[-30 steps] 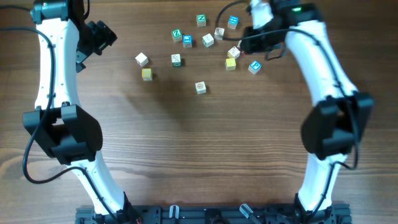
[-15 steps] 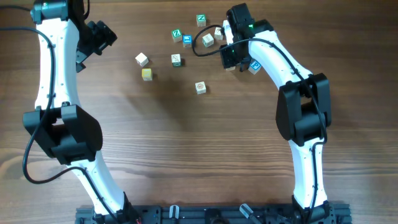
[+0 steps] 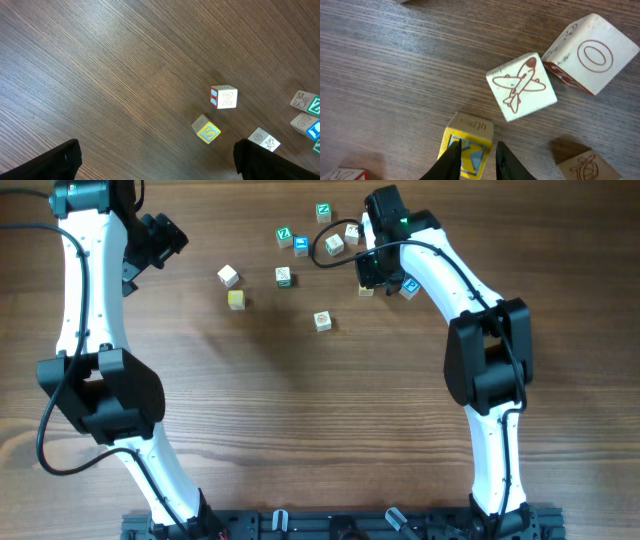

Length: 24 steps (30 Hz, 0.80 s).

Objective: Form a tower
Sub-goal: 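Close the right gripper on the yellow K block and lift it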

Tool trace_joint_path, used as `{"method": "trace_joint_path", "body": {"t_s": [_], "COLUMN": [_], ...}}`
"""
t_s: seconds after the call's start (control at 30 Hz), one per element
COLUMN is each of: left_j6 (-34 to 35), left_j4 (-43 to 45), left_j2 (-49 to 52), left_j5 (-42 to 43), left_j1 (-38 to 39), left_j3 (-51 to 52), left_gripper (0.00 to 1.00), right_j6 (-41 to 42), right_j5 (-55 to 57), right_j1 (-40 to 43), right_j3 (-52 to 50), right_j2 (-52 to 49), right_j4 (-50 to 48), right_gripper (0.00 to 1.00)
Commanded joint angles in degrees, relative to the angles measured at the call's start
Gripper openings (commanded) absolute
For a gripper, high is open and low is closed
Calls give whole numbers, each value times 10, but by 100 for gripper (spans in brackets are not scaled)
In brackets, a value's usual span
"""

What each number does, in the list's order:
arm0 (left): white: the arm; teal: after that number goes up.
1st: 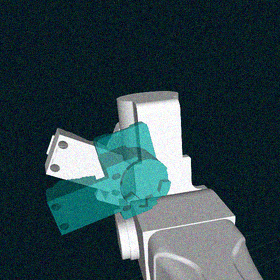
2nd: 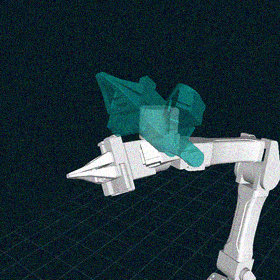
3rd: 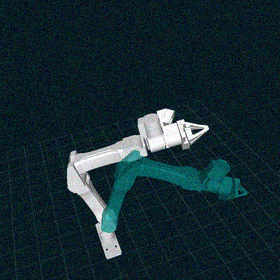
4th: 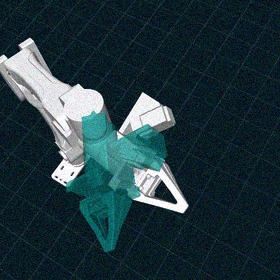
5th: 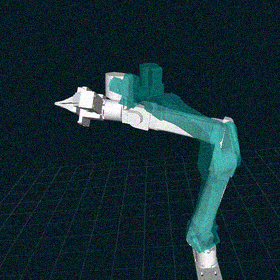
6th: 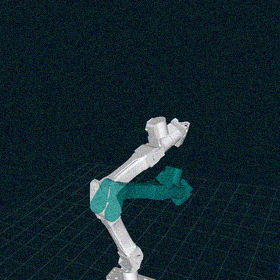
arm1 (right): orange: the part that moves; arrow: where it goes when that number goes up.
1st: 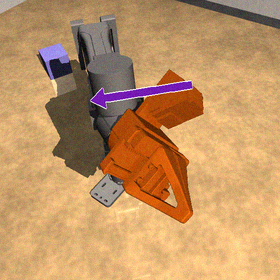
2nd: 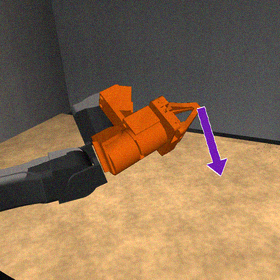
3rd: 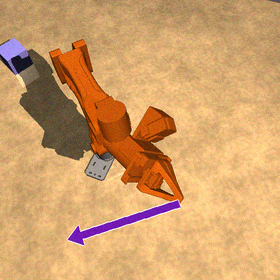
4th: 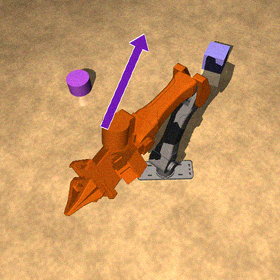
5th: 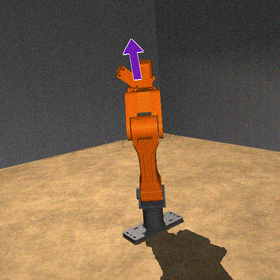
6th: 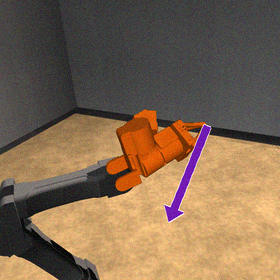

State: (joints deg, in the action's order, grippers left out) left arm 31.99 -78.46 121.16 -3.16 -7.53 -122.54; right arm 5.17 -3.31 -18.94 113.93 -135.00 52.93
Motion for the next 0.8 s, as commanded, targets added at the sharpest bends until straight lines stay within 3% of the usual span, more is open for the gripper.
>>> {"method": "trace_joint_path", "body": {"t_s": [0.0,0.03,0.07,0.17,0.27,0.33,0.37,0.57,0.67,0.77], "left_j6": [-3,-3,-3,-3,-3,-3,-3,-3,-3,-3], "left_j4": [0,0,0,0,0,0,0,0,0,0], "left_j2": [-2,-2,-2,-2,-2,-2,-2,-2,-2,-2], "left_j5": [-1,-1,-1,-1,-1,-1,-1,-1,-1,-1], "left_j1": [0,0,0,0,0,0,0,0,0,0], "left_j3": [-5,-5,-5,-5,-5,-5,-5,-5,-5,-5], "left_gripper": [100,100,100,100,100,100,100,100,100,100], "right_j6": [9,15,24,56,54,64,103,104,98,98], "right_j5": [8,3,4,4,-66,-46,-9,4,28,29], "right_j1": [0,0,0,-2,-2,-2,-2,-5,-5,-5], "right_j3": [1,1,1,-20,-71,-98,-121,-169,-169,-169], "right_j2": [67,76,76,70,70,70,70,70,70,70], "right_j4": [11,11,12,5,-46,-71,-93,-156,-156,-163], "right_gripper": [33,57,71,100,96,61,61,59,49,49]}}
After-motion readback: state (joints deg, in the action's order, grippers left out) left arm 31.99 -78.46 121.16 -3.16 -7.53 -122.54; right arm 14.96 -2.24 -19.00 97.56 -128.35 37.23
